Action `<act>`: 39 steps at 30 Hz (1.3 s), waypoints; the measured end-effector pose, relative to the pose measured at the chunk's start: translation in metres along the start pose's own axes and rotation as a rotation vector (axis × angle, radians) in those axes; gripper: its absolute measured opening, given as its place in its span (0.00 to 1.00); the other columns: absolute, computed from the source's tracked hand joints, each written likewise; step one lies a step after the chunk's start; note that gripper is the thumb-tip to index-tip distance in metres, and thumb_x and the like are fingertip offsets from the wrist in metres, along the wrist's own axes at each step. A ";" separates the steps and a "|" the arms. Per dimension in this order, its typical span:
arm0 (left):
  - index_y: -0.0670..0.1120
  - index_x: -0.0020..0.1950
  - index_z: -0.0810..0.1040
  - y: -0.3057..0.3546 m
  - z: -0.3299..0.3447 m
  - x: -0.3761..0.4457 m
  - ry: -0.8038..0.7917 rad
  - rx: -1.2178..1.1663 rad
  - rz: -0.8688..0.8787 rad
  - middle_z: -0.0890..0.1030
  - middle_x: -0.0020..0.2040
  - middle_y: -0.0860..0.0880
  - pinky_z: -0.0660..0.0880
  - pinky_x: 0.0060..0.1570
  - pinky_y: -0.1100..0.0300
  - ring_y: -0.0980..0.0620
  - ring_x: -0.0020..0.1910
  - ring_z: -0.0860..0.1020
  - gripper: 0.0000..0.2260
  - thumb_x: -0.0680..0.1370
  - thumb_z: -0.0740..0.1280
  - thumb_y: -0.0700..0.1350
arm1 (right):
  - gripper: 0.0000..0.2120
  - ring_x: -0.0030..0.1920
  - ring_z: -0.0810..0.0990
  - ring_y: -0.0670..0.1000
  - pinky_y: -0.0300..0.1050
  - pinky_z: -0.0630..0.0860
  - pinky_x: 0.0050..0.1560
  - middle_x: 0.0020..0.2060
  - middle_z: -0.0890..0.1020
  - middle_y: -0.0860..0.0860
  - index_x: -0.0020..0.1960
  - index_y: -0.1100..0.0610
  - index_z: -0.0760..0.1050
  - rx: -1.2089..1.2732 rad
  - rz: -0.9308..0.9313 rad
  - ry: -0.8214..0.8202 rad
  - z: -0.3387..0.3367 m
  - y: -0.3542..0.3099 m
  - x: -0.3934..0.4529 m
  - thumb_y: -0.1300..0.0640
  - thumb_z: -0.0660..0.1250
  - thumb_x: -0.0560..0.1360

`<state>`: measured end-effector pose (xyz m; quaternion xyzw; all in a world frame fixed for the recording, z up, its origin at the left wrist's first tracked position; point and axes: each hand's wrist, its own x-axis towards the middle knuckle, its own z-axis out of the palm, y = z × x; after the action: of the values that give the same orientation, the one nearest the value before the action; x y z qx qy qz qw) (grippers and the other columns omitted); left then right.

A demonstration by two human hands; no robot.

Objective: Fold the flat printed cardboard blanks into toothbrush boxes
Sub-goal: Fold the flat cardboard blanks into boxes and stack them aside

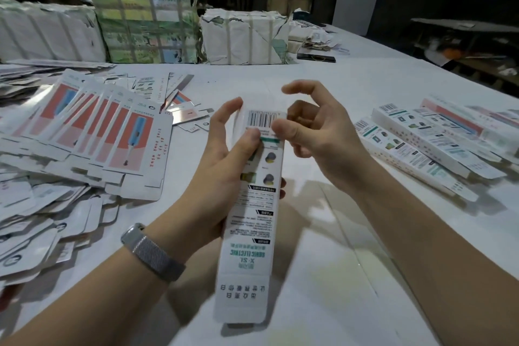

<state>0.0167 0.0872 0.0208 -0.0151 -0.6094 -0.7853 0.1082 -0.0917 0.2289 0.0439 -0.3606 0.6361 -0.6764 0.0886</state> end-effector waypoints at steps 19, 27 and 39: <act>0.62 0.62 0.66 -0.003 -0.003 0.000 -0.069 0.007 0.068 0.84 0.43 0.44 0.80 0.33 0.51 0.39 0.35 0.83 0.08 0.85 0.55 0.50 | 0.08 0.50 0.81 0.55 0.54 0.79 0.55 0.50 0.84 0.49 0.49 0.51 0.84 0.208 0.004 0.003 0.016 0.009 -0.002 0.59 0.70 0.73; 0.75 0.62 0.64 -0.003 0.000 -0.001 -0.080 0.005 0.069 0.81 0.43 0.38 0.81 0.35 0.48 0.36 0.37 0.83 0.16 0.84 0.58 0.51 | 0.08 0.53 0.82 0.60 0.63 0.78 0.58 0.49 0.85 0.54 0.49 0.54 0.85 0.171 -0.057 -0.020 0.009 0.007 -0.002 0.61 0.69 0.73; 0.65 0.61 0.65 -0.004 0.001 -0.004 -0.115 -0.043 0.007 0.83 0.44 0.40 0.80 0.33 0.51 0.36 0.36 0.83 0.10 0.84 0.58 0.50 | 0.18 0.54 0.78 0.57 0.51 0.77 0.55 0.48 0.78 0.54 0.58 0.56 0.78 0.227 -0.023 -0.062 0.005 0.002 -0.001 0.66 0.69 0.69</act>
<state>0.0195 0.0901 0.0168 -0.0644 -0.5975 -0.7957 0.0753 -0.0890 0.2250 0.0415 -0.3762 0.5483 -0.7336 0.1406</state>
